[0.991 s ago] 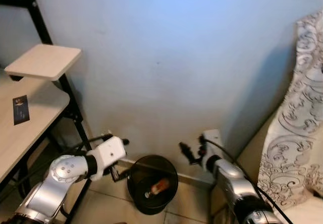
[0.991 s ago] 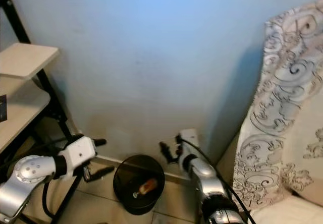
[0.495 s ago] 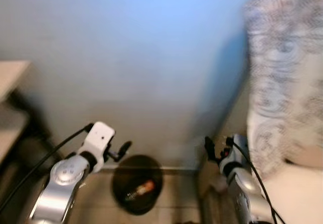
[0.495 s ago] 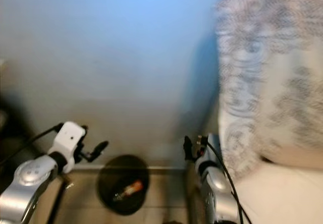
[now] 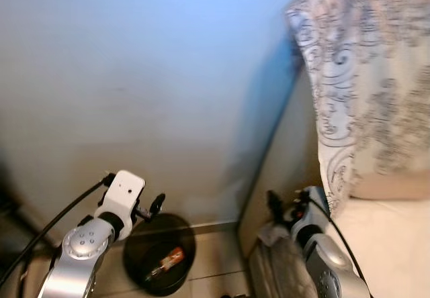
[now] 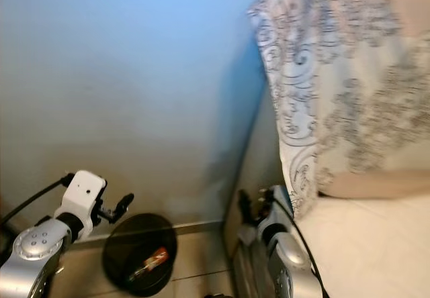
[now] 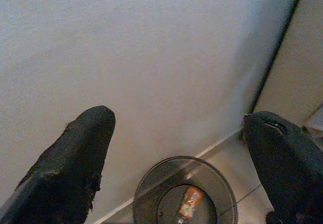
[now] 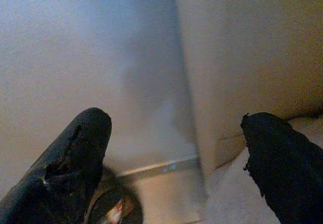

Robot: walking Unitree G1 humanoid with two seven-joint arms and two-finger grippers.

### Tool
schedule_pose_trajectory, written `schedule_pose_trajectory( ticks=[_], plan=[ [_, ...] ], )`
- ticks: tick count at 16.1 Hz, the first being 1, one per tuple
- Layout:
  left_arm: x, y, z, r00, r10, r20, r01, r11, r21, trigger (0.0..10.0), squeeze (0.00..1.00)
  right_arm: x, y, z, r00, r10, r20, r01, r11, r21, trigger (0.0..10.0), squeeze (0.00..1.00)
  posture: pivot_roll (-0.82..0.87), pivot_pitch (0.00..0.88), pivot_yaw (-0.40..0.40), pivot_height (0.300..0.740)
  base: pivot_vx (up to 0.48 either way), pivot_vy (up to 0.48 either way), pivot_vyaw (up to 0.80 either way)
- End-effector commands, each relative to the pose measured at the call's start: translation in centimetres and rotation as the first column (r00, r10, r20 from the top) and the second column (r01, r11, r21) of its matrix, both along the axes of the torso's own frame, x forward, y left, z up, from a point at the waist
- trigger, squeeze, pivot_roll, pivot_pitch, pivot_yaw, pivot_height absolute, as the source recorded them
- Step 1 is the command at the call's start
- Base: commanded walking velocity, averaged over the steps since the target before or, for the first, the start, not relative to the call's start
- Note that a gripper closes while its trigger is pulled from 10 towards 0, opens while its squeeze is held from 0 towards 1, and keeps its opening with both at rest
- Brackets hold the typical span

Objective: Clean up the room

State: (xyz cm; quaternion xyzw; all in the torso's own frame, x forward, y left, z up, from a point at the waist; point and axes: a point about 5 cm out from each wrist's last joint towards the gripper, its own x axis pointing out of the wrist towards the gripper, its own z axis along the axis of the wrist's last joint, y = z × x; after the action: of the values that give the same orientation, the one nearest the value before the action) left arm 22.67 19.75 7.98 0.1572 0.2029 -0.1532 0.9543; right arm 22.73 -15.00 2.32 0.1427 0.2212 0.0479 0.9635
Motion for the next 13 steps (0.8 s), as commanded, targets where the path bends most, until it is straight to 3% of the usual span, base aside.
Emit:
schedule_pose_trajectory(
  ticks=[1,2,6,8,11,12,13],
  plan=[
    [0.5,0.1,0.5,1.000,0.006,0.021,-0.006,1.000,0.014,10.0,0.00,-0.3,0.6,0.4,0.995,0.095,0.005,-0.095,0.995,0.013,10.0,1.00,0.04,0.000,-0.052,0.740,0.000,0.000,-0.80],
    [0.8,-0.1,0.7,1.000,-0.003,0.026,0.003,1.000,-0.001,10.0,0.00,-0.5,0.5,0.2,0.990,0.139,-0.011,-0.140,0.990,-0.021,10.0,1.00,0.03,0.000,-0.043,0.740,0.000,0.000,-0.80],
    [1.6,-0.5,1.0,0.999,-0.027,0.027,0.027,1.000,-0.002,10.0,0.00,0.3,-1.8,0.9,0.998,0.057,0.000,-0.057,0.998,-0.012,10.0,1.00,0.00,0.000,-0.006,0.740,0.000,0.000,-0.80],
    [2.4,-0.7,1.0,0.999,-0.036,0.025,0.036,0.999,0.012,10.0,0.00,0.9,-2.2,0.9,0.995,0.097,0.001,-0.097,0.994,-0.051,10.0,1.00,0.01,0.000,0.002,0.740,0.000,0.000,-0.80],
    [3.2,-1.3,0.7,0.998,-0.067,-0.004,0.067,0.997,0.047,10.0,0.00,1.1,0.0,1.7,0.942,0.334,0.024,-0.334,0.943,-0.002,10.0,1.00,0.00,0.000,0.008,0.740,0.000,0.000,-0.80],
    [3.3,-1.2,0.8,0.998,-0.065,-0.002,0.065,0.997,0.046,10.0,0.00,1.1,0.2,1.8,0.935,0.353,0.022,-0.354,0.935,0.013,10.0,1.00,0.00,0.000,0.009,0.740,0.000,0.000,-0.80],
    [3.7,-1.1,1.0,0.998,-0.066,0.004,0.066,0.997,0.042,10.0,0.00,0.7,0.7,2.2,0.899,0.437,0.032,-0.439,0.898,0.046,10.0,1.00,-0.01,0.000,0.017,0.740,0.000,0.000,-0.80]
  ],
)
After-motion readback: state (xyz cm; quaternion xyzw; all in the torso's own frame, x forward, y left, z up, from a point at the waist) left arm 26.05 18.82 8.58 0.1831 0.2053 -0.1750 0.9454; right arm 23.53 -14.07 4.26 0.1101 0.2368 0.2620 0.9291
